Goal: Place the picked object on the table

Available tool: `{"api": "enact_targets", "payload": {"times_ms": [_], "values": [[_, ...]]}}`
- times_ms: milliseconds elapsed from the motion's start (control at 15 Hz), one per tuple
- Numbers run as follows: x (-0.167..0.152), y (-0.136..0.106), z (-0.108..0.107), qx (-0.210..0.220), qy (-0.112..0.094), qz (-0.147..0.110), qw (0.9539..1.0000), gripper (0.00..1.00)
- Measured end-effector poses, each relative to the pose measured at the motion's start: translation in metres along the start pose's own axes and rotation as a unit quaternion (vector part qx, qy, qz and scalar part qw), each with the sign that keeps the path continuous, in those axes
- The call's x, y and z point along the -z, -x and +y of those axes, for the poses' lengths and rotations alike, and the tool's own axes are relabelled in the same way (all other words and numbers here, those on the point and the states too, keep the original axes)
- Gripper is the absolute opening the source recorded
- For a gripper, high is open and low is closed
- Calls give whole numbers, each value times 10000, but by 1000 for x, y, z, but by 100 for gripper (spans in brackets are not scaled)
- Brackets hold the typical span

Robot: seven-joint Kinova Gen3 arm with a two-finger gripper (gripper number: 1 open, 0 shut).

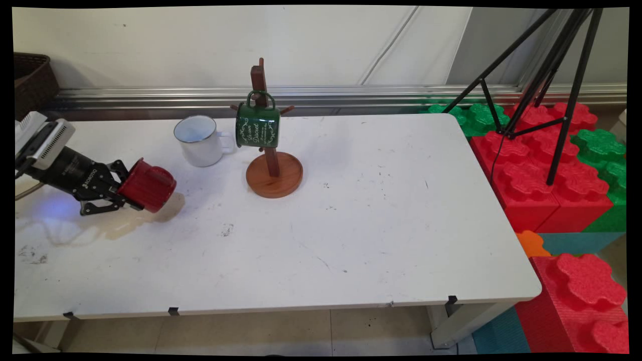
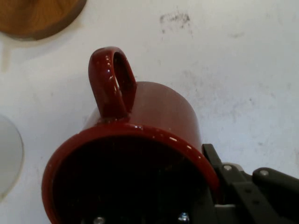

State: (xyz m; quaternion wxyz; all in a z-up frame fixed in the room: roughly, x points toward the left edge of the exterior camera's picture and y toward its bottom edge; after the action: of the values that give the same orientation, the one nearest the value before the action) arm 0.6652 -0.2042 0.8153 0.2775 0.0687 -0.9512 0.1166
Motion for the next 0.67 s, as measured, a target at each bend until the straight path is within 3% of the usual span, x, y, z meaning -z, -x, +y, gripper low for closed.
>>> {"api": "enact_targets", "payload": {"times_ms": [667], "values": [[-4,-3,0,-255,-66,-400,9989,0]]}}
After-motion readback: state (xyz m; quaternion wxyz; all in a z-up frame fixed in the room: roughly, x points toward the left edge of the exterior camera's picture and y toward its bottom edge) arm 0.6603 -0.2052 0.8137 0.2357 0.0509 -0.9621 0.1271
